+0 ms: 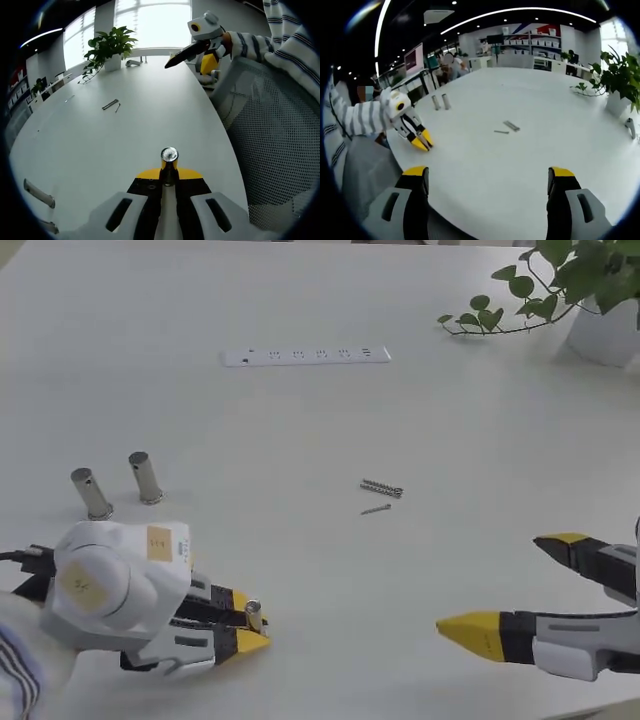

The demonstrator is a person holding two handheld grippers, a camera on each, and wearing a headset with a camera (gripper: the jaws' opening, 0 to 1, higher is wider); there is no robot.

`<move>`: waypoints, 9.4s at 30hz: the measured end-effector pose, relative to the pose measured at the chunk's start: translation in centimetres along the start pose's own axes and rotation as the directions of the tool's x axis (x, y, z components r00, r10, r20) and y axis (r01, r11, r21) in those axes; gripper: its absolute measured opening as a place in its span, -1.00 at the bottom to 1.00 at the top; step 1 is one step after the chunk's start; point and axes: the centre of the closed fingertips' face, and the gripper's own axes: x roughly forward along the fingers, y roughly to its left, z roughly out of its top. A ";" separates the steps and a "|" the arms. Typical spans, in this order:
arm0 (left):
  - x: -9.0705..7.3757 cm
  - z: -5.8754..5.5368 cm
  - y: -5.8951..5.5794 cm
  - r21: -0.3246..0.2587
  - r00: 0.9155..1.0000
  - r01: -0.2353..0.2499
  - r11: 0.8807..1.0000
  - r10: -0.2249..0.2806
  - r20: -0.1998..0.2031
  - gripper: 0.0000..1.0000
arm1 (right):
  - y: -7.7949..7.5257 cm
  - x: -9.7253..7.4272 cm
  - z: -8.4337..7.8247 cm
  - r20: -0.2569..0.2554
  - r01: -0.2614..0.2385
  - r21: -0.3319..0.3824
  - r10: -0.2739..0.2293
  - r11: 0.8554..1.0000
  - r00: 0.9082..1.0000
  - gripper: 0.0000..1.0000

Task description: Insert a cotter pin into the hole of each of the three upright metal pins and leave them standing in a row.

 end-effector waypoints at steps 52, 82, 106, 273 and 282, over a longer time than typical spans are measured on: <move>-3.6 0.3 -1.3 -0.255 0.995 -0.056 0.965 0.075 0.066 0.00 | -1.4 1.4 3.0 -0.005 -0.113 -0.155 0.113 0.981 0.994 0.60; -7.3 0.0 -2.2 -0.390 0.970 -0.175 0.904 0.226 0.090 0.56 | -1.3 7.3 5.0 -0.309 -0.385 -0.560 0.246 0.734 0.919 0.20; -8.9 -0.8 -2.0 -0.394 0.948 -0.270 0.878 0.315 0.053 0.77 | -1.3 13.5 2.7 -0.495 -0.562 -0.527 0.308 0.637 0.813 -0.03; -5.1 6.7 3.8 -0.494 0.926 -0.172 0.852 0.310 0.213 -0.33 | 7.4 7.1 5.5 -0.166 -0.145 -0.863 -0.002 0.484 0.986 -0.97; -4.6 7.7 3.2 -0.496 0.934 -0.123 0.860 0.269 0.235 -0.51 | 9.0 7.2 4.9 -0.160 -0.141 -0.880 -0.004 0.453 0.987 -0.97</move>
